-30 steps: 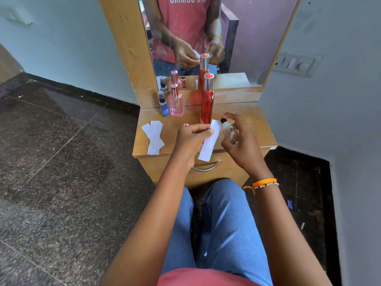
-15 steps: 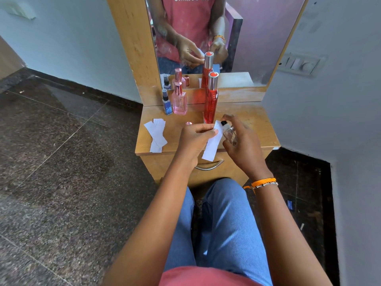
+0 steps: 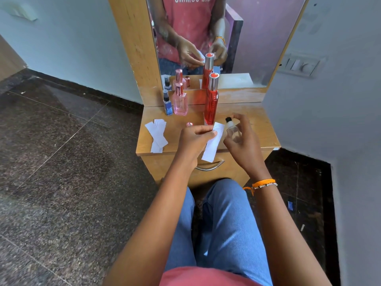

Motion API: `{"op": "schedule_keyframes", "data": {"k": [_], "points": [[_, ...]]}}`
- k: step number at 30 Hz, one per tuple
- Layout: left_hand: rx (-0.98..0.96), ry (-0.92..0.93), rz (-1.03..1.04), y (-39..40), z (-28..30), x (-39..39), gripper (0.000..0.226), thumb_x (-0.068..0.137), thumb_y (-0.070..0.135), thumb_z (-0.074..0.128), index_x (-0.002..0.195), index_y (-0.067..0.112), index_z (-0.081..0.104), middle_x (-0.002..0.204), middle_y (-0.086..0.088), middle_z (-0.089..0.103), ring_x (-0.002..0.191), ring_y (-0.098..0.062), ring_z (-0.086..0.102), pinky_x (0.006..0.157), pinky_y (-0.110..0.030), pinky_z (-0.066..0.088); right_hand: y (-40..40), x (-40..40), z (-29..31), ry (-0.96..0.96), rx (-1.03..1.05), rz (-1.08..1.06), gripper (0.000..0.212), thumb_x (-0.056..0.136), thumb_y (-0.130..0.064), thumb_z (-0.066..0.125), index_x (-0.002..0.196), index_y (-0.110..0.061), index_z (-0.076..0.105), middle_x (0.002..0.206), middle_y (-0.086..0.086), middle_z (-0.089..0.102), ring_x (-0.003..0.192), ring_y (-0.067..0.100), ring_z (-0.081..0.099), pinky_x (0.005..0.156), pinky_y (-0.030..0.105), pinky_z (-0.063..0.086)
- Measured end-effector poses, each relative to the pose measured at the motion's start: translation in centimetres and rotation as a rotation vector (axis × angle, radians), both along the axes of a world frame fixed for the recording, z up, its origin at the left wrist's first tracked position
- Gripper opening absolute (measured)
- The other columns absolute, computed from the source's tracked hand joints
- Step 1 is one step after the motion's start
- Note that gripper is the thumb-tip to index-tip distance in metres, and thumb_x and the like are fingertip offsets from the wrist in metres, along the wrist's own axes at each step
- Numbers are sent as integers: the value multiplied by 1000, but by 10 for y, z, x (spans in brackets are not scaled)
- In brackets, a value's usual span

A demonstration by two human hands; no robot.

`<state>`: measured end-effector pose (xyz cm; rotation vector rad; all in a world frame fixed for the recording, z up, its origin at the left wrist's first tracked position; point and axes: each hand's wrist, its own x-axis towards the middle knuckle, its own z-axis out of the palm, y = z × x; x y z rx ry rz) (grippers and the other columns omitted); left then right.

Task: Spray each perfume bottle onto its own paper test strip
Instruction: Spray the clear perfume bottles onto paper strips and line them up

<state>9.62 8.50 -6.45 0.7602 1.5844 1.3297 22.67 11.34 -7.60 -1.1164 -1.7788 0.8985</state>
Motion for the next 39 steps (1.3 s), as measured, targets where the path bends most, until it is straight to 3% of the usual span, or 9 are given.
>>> {"op": "schedule_keyframes", "data": {"k": [5,12,17,22,27,30,31,35,39], "points": [[7,24,13,0,-1,3,25,82,6,67,107,4,68,98,-4,69,84,-11,61,69,-18,49,-4,-2,8,445,-484,-18,38,88,-7,60,118,-23,42,84,5,58,52,11,53,41,19,37],[7,32,36,4,-3,7,25,82,8,68,107,6,68,100,-4,69,79,-5,62,64,-15,49,-2,-9,3,555,-690,-116,41,85,1,61,117,-12,38,82,5,58,52,7,53,40,17,37],[-19,65,46,7,-5,7,22,86,16,63,106,11,69,98,-1,70,90,-12,65,89,-34,54,13,-8,4,507,-685,-198,47,83,1,62,118,-12,35,85,5,57,58,10,52,42,17,39],[11,236,31,6,0,6,22,86,19,61,105,14,71,85,17,60,94,-14,63,93,-39,52,40,-5,6,398,-644,-227,43,81,3,62,110,-12,34,84,6,53,56,12,49,38,18,36],[48,392,-20,6,1,9,21,86,16,59,102,13,72,93,6,70,85,-1,58,99,-30,46,68,-13,2,193,-603,-219,46,77,2,63,108,-10,32,81,9,52,54,12,47,36,16,35],[41,482,-45,5,1,8,21,87,14,58,102,11,72,97,-2,72,80,-1,54,84,2,36,79,-20,-5,91,-579,-234,44,74,1,63,105,-11,33,83,13,53,52,14,48,36,18,34],[33,523,-63,4,1,8,22,88,14,57,104,11,72,99,-3,72,79,-2,53,78,4,35,82,-21,-7,71,-566,-236,44,75,1,62,106,-12,33,86,14,54,53,15,48,37,19,34],[-1,718,-192,5,-2,9,30,88,16,56,116,18,67,107,-9,66,85,-15,54,80,-21,41,89,-26,-11,-13,-481,-256,44,75,-4,60,107,-16,33,100,16,58,72,25,57,47,28,42],[-42,933,-311,8,-13,14,36,91,16,50,126,21,58,115,-12,55,114,-28,45,93,-34,40,92,-29,-15,-97,-403,-263,47,70,-8,60,110,-15,35,103,13,62,92,34,64,77,51,55]]}}
